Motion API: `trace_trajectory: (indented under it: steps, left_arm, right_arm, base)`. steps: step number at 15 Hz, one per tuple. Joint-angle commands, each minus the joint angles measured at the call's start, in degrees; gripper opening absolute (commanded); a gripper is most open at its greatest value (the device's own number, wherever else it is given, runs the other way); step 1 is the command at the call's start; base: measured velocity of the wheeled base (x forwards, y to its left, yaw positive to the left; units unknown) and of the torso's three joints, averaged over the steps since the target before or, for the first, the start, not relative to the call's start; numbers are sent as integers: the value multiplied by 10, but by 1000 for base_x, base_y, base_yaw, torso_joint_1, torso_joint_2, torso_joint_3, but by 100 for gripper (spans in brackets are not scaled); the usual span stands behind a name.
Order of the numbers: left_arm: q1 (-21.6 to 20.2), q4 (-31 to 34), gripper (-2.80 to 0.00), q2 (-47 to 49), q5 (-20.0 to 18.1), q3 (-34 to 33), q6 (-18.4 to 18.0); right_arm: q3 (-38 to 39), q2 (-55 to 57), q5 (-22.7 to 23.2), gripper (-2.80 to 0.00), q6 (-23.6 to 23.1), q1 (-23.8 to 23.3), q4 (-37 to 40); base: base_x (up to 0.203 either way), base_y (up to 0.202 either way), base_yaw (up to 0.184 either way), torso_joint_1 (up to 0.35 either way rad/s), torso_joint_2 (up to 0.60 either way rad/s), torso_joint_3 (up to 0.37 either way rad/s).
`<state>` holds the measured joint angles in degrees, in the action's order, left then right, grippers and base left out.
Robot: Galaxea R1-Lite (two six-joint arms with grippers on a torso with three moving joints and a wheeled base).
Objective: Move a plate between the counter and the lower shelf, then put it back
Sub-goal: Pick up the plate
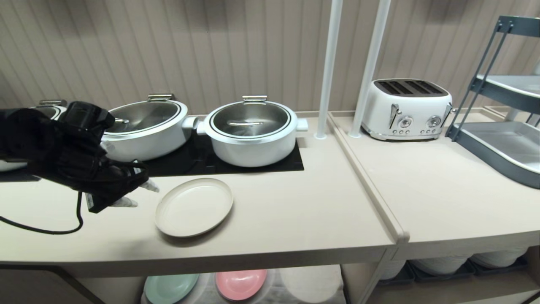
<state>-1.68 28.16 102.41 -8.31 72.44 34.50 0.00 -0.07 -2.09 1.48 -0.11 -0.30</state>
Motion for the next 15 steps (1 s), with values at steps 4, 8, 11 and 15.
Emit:
trace_trajectory:
  steps: [4, 8, 11, 15]
  left_arm:
    - [-1, -27, 0, 38, 1, 1, -1]
    - [-1, -26, 0, 55, 1, 7, -26]
    - [-1, -26, 0, 75, 1, 9, -32]
    - [-7, -25, 0, 98, 1, 9, -70]
  right_arm:
    - [0, 1, 0, -280, 0, 0, 0]
    - [0, 1, 0, -280, 0, 0, 0]
    - [0, 1, 1, -280, 0, 0, 0]
    - [0, 1, 0, -280, 0, 0, 0]
  base:
    - [0, 0, 0, 0, 0, 0]
    - [0, 0, 0, 0, 0, 0]
    - [0, 0, 0, 0, 0, 0]
    - [0, 0, 0, 0, 0, 0]
